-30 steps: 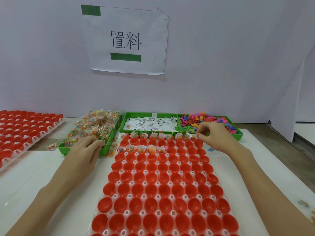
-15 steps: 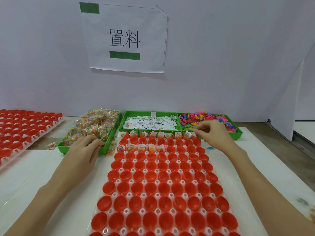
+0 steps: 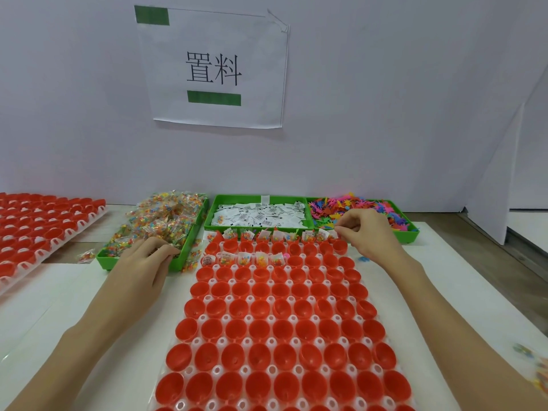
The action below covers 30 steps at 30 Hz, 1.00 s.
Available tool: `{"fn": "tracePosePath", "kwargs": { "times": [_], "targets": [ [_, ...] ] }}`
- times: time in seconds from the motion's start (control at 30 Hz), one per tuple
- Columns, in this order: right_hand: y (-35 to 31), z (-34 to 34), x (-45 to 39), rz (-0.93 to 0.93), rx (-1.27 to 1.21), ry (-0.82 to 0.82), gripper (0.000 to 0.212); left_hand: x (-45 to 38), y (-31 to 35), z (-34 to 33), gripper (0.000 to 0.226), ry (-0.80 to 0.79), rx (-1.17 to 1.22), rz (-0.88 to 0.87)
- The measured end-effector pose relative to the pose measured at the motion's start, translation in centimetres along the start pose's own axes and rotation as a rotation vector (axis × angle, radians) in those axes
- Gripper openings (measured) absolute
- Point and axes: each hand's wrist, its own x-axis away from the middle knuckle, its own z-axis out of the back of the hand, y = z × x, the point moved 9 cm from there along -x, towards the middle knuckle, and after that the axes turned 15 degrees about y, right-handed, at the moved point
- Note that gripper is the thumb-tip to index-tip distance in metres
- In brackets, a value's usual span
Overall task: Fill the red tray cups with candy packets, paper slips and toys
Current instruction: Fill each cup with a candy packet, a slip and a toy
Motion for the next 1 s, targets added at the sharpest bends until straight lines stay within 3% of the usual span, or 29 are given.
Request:
{"fn": "tracePosePath", "kwargs": {
  "times": [0.23, 0.37, 0.67, 0.87, 1.0],
  "targets": [
    [-0.6, 0.0, 0.0, 0.015, 0.059, -0.063, 0.006, 0.1, -0.1, 0.0, 0.021, 0.005, 0.0, 0.006],
    [-0.1, -0.1, -0.1, -0.012, 0.075, -0.097, 0.017, 0.0, -0.3, 0.1, 0.022, 0.022, 0.031, 0.041],
    [-0.5, 1.1, -0.5, -0.012, 0.032, -0.072, 0.022, -0.3, -0.3, 1.8, 0.017, 0.126, 0.073, 0.106],
    [-3.7, 1.9, -0.5, 0.059, 0.015, 0.007, 0.019, -0.7, 0.0, 4.0, 0.012, 0.216, -0.09, 0.127],
    [-6.6, 0.3, -0.2, 0.133, 0.02, -0.018, 0.018, -1.4, 1.3, 4.9, 0.017, 0.272, 0.02, 0.102]
  ]
}}
